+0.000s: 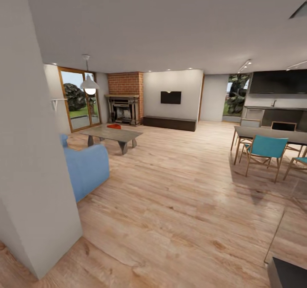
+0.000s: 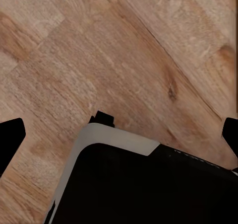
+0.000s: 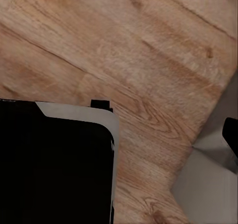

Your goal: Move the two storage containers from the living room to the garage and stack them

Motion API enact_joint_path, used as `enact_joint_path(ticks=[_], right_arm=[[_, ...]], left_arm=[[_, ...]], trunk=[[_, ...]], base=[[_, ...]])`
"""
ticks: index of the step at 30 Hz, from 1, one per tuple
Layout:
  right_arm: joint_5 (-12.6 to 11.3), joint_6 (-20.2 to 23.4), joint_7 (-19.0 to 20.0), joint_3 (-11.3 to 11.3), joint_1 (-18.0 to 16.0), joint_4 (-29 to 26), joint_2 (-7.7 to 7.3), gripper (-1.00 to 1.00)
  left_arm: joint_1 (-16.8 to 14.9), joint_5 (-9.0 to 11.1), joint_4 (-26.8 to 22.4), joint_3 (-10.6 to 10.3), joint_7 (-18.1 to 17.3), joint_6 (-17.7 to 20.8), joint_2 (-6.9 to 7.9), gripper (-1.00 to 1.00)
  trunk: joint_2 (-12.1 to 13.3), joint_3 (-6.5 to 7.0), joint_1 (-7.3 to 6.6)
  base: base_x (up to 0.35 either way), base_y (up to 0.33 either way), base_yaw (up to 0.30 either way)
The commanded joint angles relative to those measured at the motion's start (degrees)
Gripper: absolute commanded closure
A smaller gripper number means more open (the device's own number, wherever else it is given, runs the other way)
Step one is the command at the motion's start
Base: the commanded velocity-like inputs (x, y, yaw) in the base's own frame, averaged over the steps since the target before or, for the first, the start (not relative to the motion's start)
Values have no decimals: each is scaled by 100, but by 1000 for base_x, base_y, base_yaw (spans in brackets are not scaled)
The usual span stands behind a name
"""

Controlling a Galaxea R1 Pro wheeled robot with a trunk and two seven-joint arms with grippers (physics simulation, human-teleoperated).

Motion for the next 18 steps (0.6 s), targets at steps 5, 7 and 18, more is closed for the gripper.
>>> enact_joint_path(ticks=[5, 7, 18], right_arm=[[-42, -24, -2, 53, -7, 16, 3, -100], [-46, -15, -2, 56, -7, 16, 3, -100], [-43, -17, -2, 57, -7, 16, 3, -100]], left_arm=[[-5, 5, 7, 44, -12, -17, 0, -100], [-5, 5, 7, 44, -13, -17, 0, -100], [-4, 5, 7, 44, -13, 1, 9, -100]], trunk=[[-6, -9, 4], [-6, -9, 4], [-6, -9, 4]], base=[[323, 0, 0], [323, 0, 0], [323, 0, 0]])
